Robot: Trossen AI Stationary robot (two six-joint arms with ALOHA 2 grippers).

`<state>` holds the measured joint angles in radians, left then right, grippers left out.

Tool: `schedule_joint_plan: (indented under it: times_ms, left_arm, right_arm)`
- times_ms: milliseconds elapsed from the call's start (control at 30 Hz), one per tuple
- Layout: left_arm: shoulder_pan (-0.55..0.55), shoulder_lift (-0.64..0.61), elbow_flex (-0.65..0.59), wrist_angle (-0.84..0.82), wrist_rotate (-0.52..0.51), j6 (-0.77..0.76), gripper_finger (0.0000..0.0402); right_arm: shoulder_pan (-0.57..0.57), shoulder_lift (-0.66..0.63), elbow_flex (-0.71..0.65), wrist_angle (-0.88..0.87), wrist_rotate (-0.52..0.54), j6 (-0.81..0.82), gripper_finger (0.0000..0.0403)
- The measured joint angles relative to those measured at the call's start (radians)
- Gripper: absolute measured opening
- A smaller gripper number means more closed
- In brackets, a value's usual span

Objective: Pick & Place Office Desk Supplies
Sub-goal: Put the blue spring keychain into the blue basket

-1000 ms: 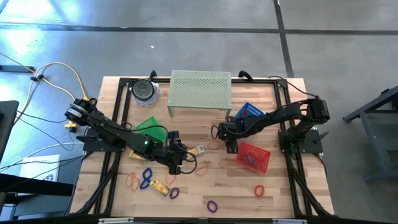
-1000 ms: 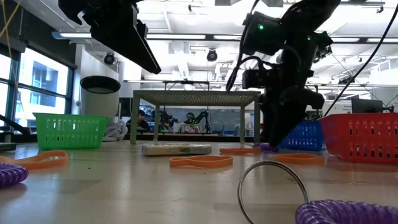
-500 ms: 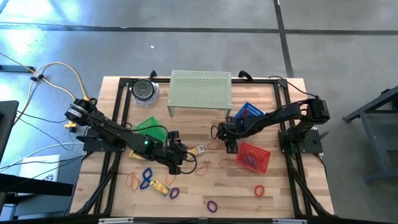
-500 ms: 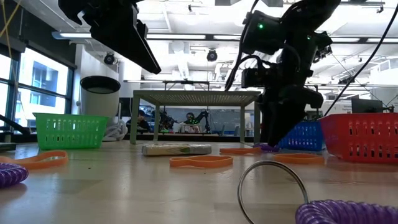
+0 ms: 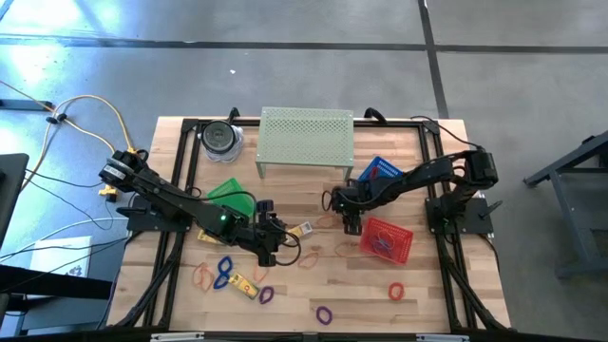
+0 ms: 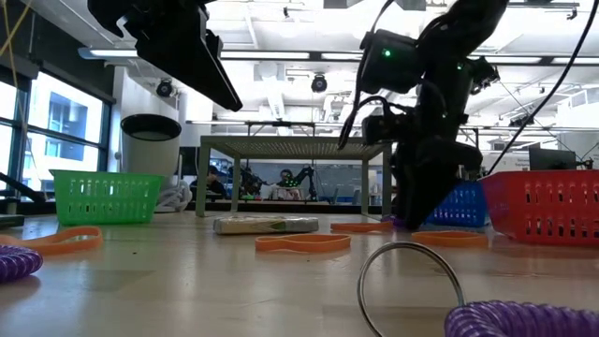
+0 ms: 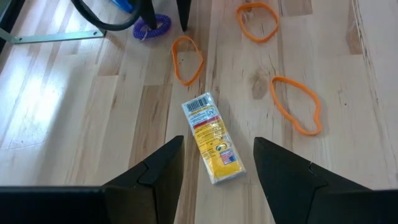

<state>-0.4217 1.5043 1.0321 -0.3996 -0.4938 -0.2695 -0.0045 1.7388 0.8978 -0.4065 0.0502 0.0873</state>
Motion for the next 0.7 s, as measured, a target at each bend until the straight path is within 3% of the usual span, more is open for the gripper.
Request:
schedule_joint_plan:
  times_ms: [200,700]
  left_arm:
    - [0.000,0.000,0.000,0.000,0.000,0.000,0.0184]
    - [0.000,0.000,0.000,0.000,0.000,0.000,0.0184]
  right_arm:
    - [-0.021,0.001,0.000,-0.004,-0.035,0.038,0.0172]
    - [-0.029,0.003,-0.002,-0.004,0.021,0.015,0.0014]
